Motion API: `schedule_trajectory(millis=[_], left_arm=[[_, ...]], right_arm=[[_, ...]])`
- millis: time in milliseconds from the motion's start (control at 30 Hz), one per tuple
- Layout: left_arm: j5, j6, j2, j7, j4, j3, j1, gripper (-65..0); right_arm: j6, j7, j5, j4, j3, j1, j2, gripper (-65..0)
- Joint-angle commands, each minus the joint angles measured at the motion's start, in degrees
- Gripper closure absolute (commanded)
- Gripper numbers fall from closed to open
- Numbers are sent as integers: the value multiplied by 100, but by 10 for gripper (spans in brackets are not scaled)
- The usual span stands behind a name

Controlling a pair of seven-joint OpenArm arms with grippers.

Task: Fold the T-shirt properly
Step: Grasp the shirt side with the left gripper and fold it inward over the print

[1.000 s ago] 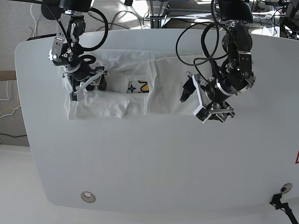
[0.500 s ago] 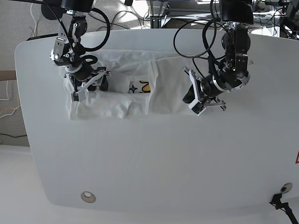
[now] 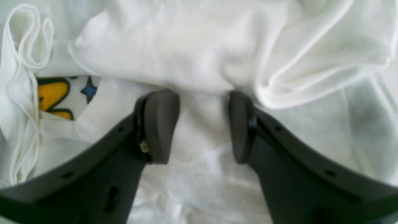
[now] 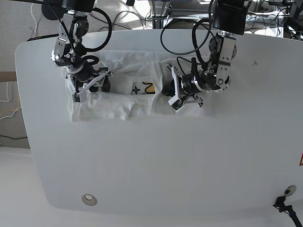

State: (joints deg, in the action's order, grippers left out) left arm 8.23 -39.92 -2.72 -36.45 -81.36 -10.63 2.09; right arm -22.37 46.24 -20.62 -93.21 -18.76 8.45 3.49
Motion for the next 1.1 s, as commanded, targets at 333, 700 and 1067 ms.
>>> schedule_trajectory(millis=[333, 700, 1067], left_arm=[[140, -8, -603, 133, -1336, 1033, -283, -61], [113, -8, -770, 150, -1231, 1551, -890, -231], [113, -8, -778, 177, -774, 1340, -864, -42]], right_arm=[[8, 49, 1, -64, -1, -32, 16, -290], [8, 40, 1, -55, -1, -40, 16, -290], [8, 40, -8, -240, -1, -40, 16, -290]])
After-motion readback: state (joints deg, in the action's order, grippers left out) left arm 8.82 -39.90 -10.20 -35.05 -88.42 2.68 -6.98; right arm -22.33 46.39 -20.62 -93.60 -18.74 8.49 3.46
